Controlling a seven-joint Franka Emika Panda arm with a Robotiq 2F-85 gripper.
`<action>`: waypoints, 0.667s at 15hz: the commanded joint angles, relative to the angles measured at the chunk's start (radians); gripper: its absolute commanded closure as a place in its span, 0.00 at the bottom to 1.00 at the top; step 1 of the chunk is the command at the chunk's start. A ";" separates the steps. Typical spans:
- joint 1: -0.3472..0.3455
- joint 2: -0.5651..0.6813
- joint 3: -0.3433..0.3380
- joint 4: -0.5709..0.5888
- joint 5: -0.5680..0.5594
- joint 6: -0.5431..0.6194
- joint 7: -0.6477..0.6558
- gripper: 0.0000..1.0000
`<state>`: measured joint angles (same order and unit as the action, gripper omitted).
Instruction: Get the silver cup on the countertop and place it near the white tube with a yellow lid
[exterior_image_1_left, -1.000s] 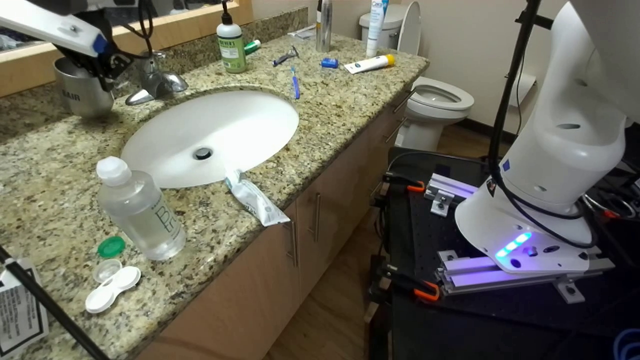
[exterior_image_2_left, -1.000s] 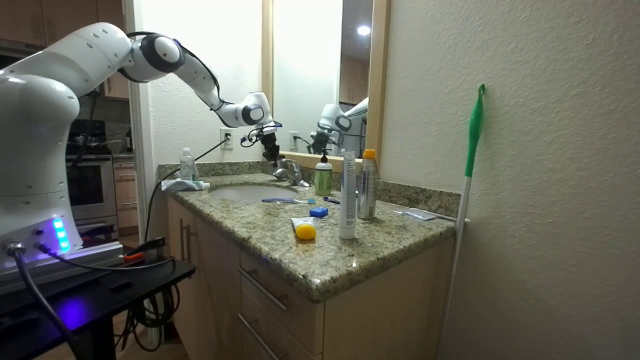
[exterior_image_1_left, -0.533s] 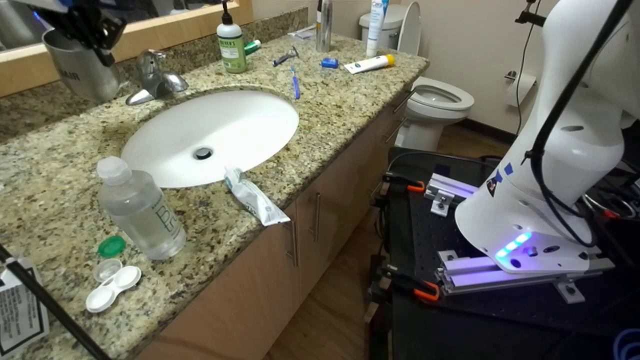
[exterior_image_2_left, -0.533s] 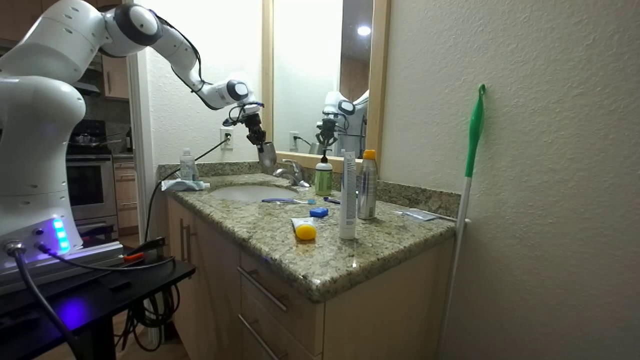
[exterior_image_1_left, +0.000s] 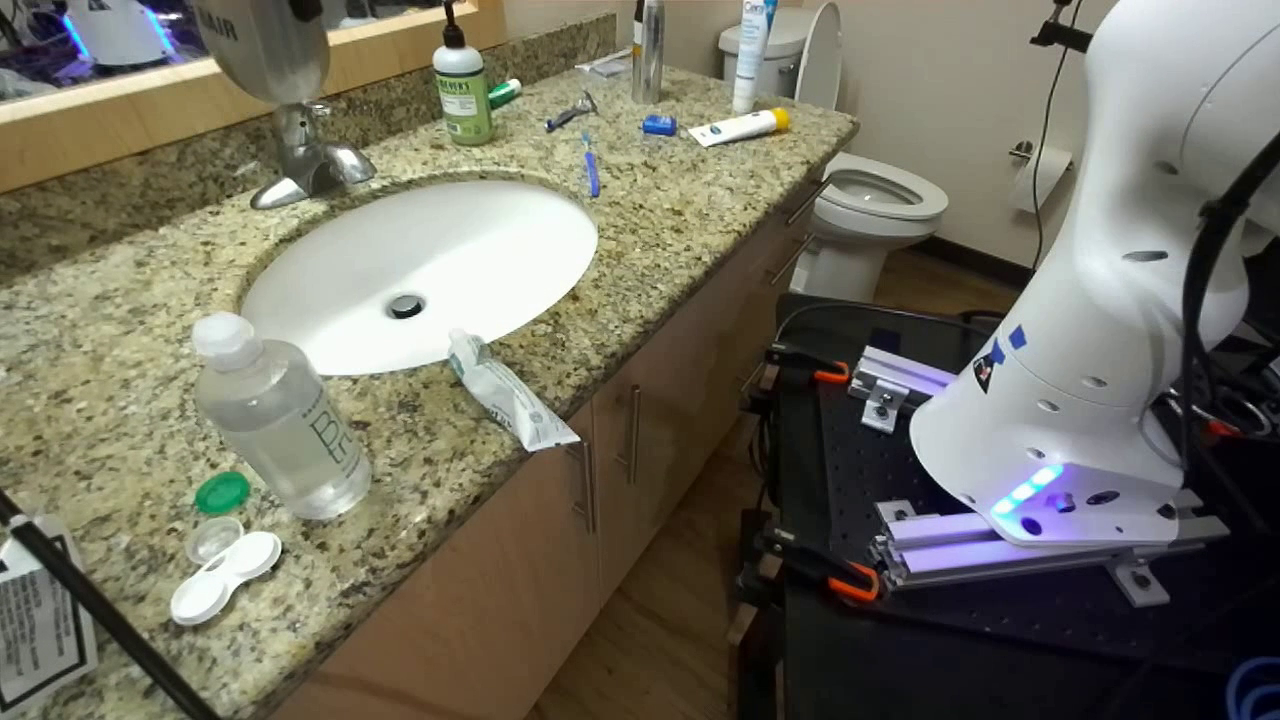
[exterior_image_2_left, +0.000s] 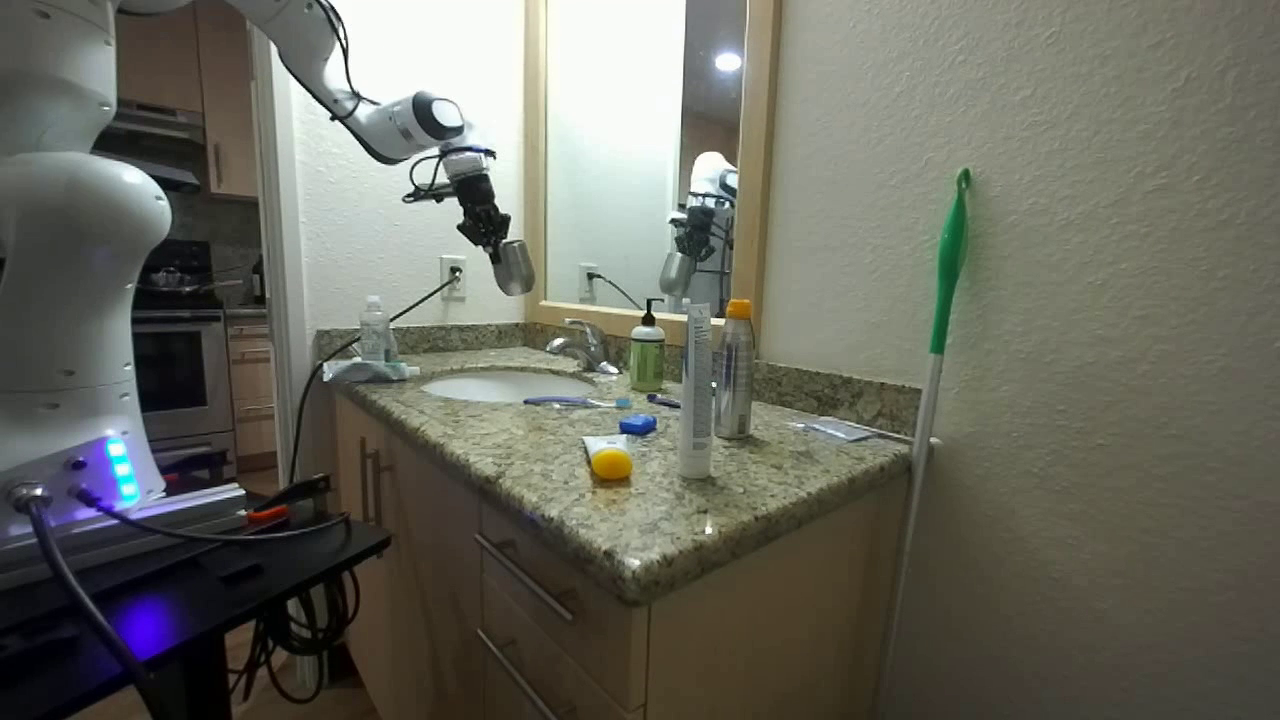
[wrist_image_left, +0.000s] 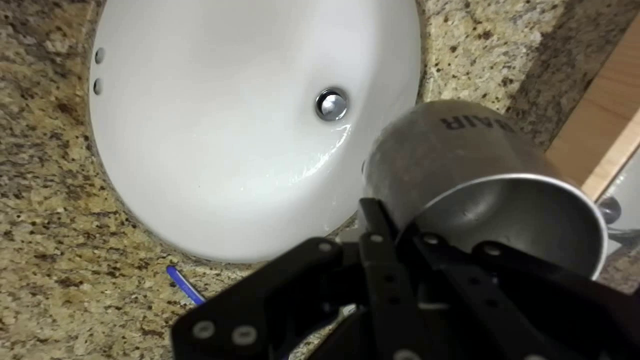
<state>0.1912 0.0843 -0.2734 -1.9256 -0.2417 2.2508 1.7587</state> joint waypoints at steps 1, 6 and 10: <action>-0.084 -0.051 0.079 -0.040 -0.002 0.016 0.007 0.93; -0.116 -0.110 0.087 -0.089 -0.023 -0.001 0.063 0.98; -0.240 -0.192 0.075 -0.121 0.019 -0.110 0.135 0.98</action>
<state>0.0467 -0.0507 -0.2088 -2.0347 -0.2563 2.2138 1.8673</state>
